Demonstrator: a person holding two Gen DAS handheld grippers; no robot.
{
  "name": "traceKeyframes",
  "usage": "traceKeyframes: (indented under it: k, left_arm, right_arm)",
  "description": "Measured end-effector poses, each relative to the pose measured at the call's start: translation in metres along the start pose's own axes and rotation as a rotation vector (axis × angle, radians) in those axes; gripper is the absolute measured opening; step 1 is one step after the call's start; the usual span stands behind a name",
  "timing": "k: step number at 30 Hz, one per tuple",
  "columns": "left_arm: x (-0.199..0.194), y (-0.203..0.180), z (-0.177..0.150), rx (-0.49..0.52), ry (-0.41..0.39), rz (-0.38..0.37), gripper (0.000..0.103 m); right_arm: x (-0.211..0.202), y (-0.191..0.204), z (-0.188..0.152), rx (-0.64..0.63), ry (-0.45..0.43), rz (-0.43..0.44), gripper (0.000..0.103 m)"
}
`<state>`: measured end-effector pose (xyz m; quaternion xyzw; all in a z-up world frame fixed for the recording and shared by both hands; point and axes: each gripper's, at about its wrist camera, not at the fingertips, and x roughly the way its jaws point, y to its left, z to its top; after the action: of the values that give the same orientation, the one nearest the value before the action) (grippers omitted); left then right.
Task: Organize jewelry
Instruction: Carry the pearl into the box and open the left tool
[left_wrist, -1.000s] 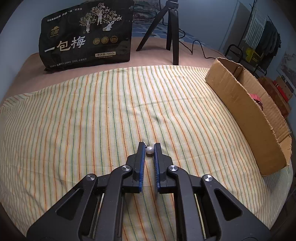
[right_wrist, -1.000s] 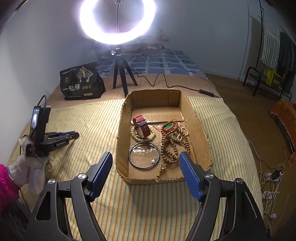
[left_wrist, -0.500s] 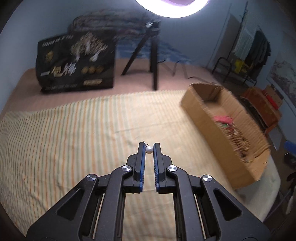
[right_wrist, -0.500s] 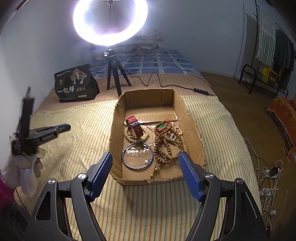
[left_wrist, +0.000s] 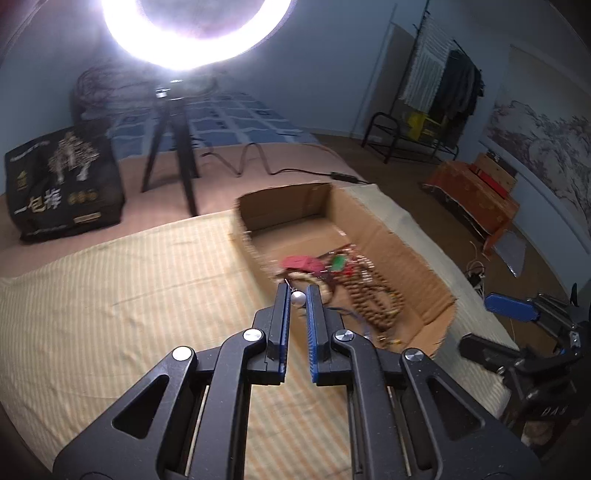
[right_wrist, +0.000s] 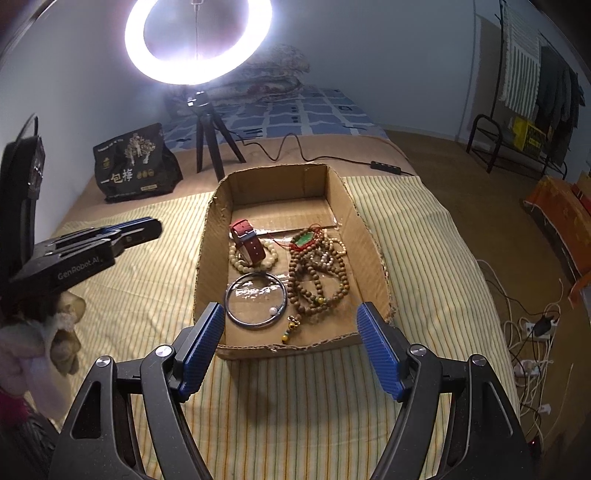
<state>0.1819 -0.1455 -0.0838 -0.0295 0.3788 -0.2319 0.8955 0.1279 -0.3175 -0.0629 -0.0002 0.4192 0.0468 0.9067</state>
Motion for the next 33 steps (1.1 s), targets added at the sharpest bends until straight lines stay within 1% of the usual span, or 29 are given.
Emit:
traceKeyframes:
  k: [6,12,17,25,33]
  left_arm:
    - [0.016,-0.027,0.001,0.025,0.018,-0.021,0.007]
    - [0.024,-0.042,-0.001,0.039,0.03,-0.024,0.007]
    - [0.023,-0.046,0.0,0.037,0.028,-0.024,0.007]
    - [0.02,-0.049,0.0,0.067,0.023,-0.006,0.007]
    - [0.015,-0.049,0.001,0.073,0.023,0.01,0.007]
  right_arm:
    - [-0.004,-0.01,-0.001,0.024,-0.006,-0.006,0.074]
    - [-0.006,-0.017,-0.002,0.036,-0.004,-0.014,0.074]
    - [-0.006,-0.022,-0.004,0.041,0.0,-0.025,0.074]
    - [-0.005,-0.029,-0.006,0.052,0.008,-0.042,0.074]
    - [-0.008,-0.029,-0.006,0.046,0.006,-0.046,0.074]
